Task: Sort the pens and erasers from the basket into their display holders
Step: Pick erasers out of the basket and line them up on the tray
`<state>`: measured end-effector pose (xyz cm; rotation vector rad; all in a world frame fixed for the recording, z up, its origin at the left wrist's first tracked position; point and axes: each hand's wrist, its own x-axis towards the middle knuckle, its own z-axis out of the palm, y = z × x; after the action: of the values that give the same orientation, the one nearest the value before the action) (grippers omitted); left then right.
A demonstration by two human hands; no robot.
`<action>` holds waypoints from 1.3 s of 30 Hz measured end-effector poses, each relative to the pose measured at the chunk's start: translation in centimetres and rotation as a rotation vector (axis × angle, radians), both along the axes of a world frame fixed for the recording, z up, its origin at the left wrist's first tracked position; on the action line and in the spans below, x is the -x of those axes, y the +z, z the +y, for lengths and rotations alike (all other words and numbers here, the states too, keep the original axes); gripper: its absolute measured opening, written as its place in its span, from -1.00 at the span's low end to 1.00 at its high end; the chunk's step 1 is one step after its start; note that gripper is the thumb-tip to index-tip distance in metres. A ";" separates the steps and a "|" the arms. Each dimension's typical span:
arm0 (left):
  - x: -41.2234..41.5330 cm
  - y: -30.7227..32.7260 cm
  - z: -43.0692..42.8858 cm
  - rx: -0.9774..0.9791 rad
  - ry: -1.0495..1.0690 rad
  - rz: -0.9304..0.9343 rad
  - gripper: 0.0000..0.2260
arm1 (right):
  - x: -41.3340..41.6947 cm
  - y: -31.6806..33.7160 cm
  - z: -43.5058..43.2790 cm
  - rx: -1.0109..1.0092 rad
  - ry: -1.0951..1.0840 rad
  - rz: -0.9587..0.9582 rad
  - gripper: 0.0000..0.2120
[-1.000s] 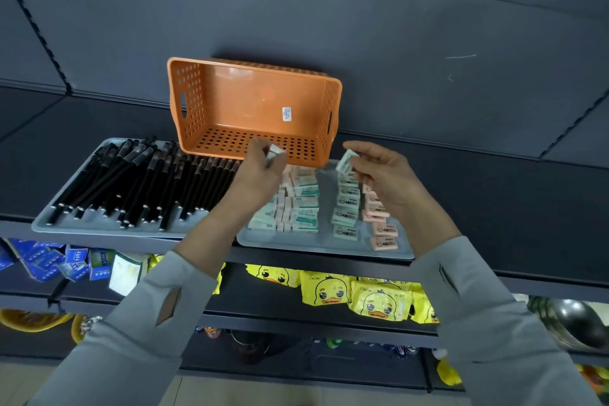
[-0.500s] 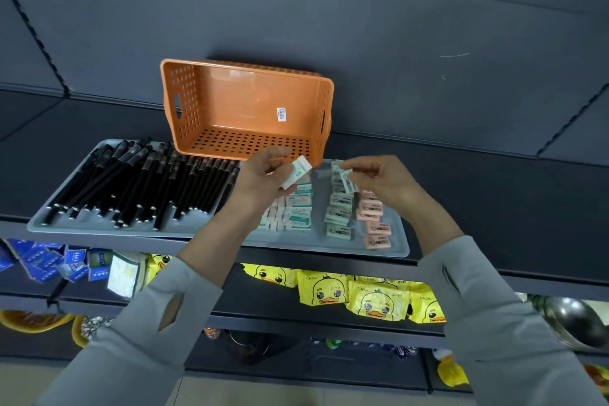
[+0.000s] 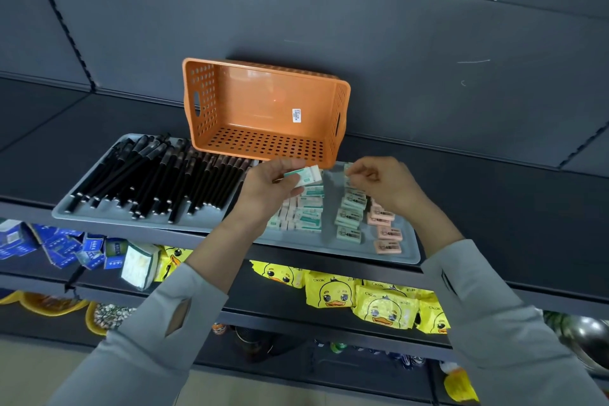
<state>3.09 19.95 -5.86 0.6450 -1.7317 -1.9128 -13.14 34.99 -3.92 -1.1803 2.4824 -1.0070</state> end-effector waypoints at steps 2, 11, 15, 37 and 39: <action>0.0 0.0 0.1 -0.009 -0.001 0.008 -0.81 | -1.2 0.6 -0.7 0.113 0.033 -0.187 -0.88; -1.6 -0.8 -2.8 0.686 0.183 -0.182 -0.70 | -2.9 0.5 -3.1 0.268 -0.080 -0.376 -0.85; -2.7 -2.0 -4.7 1.020 0.108 -0.348 -0.70 | -2.4 0.4 -2.6 0.272 -0.116 -0.378 -0.88; -2.0 -2.6 -5.8 0.912 -0.112 -0.272 -0.62 | -4.0 -2.1 -4.3 -0.023 0.086 0.161 -0.77; -1.9 -2.8 -5.6 0.914 -0.108 -0.258 -0.61 | -4.0 -2.2 -4.4 -0.010 0.067 0.165 -0.79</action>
<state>5.02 14.38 -8.63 0.4413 -2.5448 -0.9085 -9.11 30.56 -6.10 -1.3852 2.5477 -0.9127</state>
